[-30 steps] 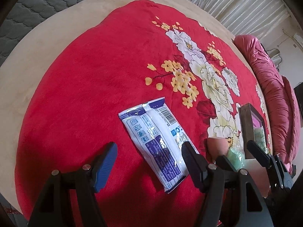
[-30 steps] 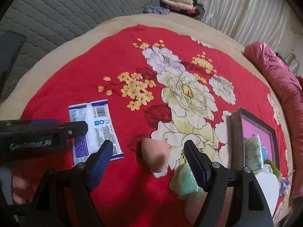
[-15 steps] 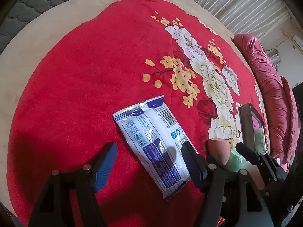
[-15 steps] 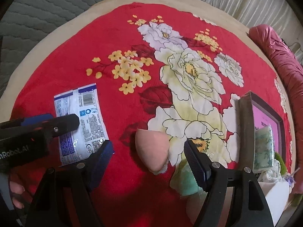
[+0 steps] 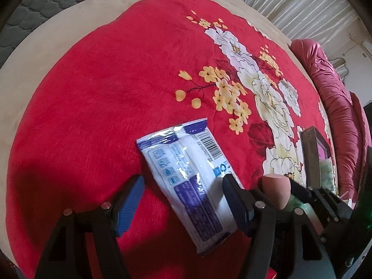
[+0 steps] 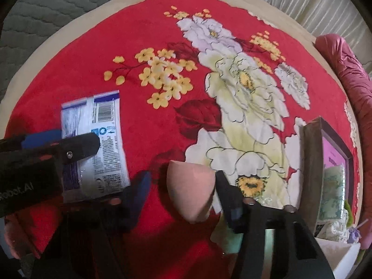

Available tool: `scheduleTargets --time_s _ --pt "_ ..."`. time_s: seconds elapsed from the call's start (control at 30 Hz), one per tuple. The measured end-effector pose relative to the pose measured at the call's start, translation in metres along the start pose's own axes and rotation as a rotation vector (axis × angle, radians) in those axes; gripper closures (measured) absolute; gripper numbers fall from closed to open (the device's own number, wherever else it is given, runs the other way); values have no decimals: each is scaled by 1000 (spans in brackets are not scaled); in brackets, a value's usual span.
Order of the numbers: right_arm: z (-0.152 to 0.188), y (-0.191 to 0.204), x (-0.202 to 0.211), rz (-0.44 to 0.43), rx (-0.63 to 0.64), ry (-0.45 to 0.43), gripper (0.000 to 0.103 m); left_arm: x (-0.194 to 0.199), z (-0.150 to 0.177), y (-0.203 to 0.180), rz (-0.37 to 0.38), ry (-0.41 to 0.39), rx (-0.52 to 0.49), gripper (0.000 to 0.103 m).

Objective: Organize soft objects
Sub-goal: 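Grasp the wipes packet with the left tool while the right tool grasps the pink sponge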

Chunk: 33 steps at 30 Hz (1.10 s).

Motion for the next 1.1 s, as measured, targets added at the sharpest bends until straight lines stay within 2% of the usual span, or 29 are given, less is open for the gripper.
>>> scheduleTargets --time_s 0.1,0.2,0.37,0.53,0.87,0.97,1.1 --pt "0 0 -2 0 -8 -2 52 -1 0 -1 -5 -5 -1 34" --pt "-1 -2 1 6 -11 -26 63 -1 0 -1 -15 -12 -2 35" --pt "-2 -4 9 -8 -22 -54 63 -2 0 2 -9 -17 15 39" --pt "-2 0 34 -21 -18 -144 63 -1 2 2 -15 -23 23 40" --pt "2 2 50 -38 -30 -178 63 -13 -3 -1 31 -2 95 41" --pt "3 2 56 -40 -34 -192 63 -11 -2 1 29 -24 107 63" --pt "5 1 65 -60 -53 -214 63 -7 -1 4 76 -11 110 78"
Point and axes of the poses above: each gripper's, at about its wrist camera, not at the fingertips, and x roughly against the way its jaws point, y to its left, z to its underside, the point moved 4 cm from there along -x, roughly the way its jaws point, and after that the axes turned 1 degree about -y, right-handed, at the moved point
